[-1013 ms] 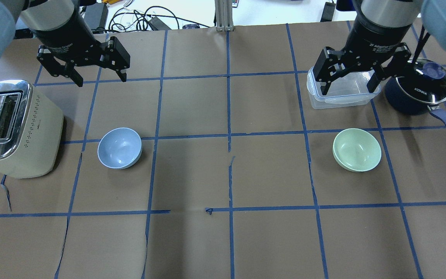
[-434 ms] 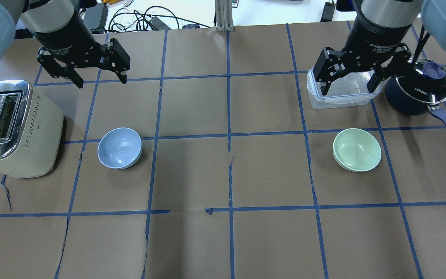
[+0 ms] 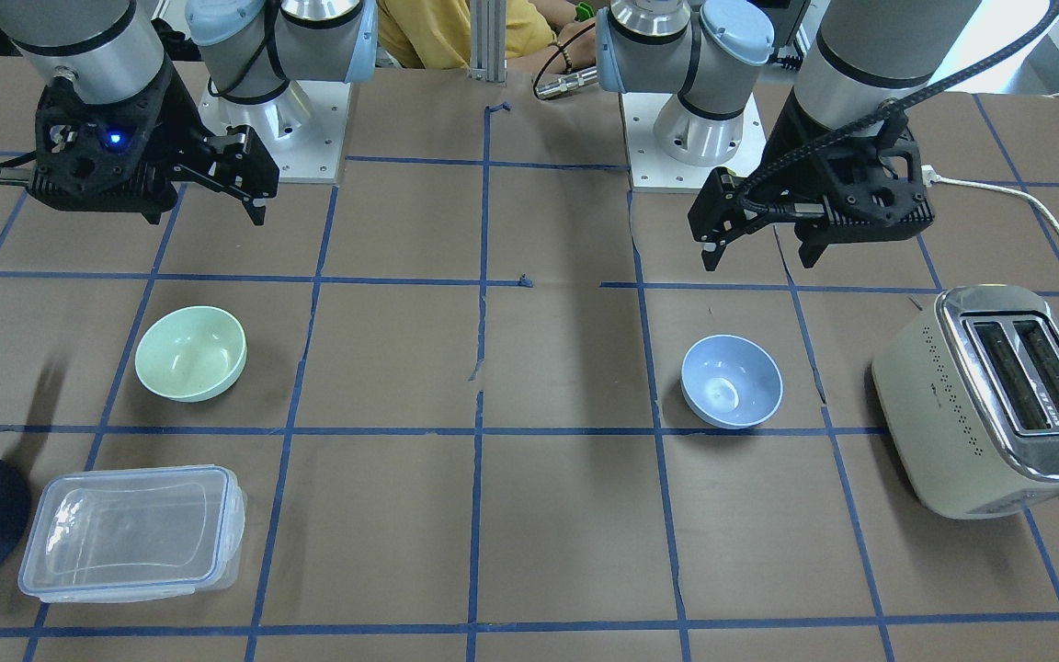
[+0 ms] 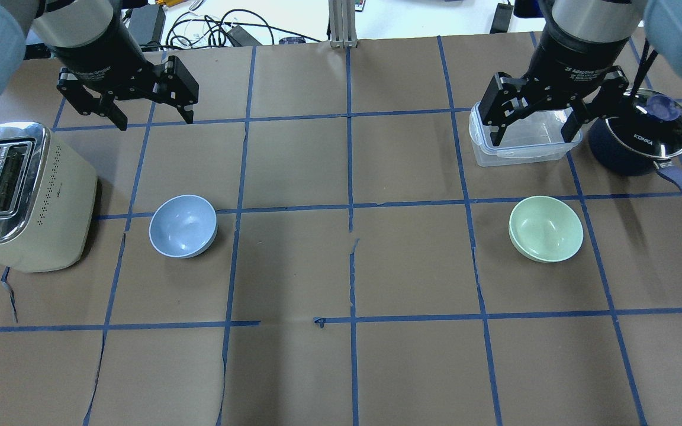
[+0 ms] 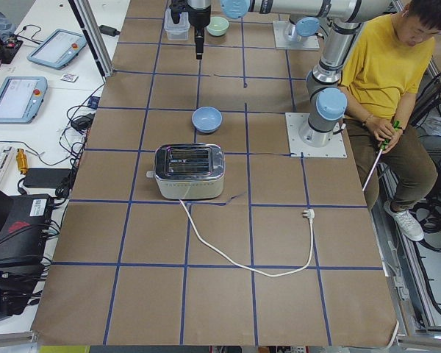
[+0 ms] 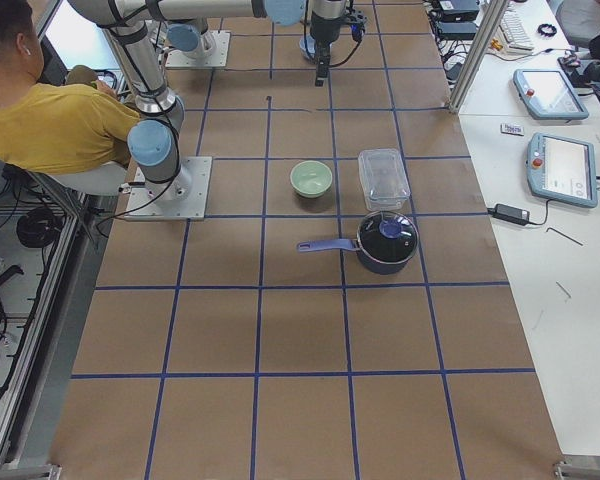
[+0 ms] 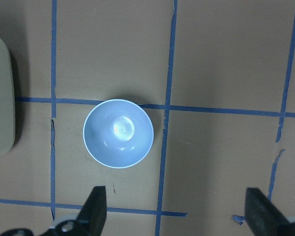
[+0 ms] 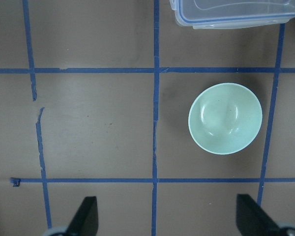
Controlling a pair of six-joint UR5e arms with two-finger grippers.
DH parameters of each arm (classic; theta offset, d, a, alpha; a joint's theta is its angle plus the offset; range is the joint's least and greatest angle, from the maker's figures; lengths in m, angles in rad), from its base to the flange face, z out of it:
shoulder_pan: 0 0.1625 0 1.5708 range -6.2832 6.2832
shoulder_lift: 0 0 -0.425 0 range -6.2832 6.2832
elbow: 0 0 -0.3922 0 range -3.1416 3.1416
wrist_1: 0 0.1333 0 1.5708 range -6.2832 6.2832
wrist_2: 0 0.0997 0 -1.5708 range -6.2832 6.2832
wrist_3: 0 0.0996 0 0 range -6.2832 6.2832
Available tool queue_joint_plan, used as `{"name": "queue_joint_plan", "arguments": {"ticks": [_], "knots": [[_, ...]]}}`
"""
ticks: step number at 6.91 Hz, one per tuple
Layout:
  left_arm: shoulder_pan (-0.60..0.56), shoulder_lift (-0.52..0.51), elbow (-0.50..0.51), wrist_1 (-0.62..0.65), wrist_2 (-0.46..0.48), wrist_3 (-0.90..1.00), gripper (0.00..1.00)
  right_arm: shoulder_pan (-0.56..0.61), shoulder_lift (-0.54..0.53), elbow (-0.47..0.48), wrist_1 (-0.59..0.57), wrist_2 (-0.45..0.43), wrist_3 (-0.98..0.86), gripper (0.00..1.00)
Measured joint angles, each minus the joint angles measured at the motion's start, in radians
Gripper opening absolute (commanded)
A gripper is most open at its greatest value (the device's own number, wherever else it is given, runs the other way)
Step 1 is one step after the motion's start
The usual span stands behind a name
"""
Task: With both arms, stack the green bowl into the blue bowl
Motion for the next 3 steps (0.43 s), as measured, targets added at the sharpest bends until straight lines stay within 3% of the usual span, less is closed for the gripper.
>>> {"name": "queue_joint_plan", "arguments": {"ticks": [3], "knots": [[0.048,-0.016,-0.047,0.013,0.005,0.04,1.0,0.0,0.0,0.0,0.0,0.0,0.003,1.0]]}}
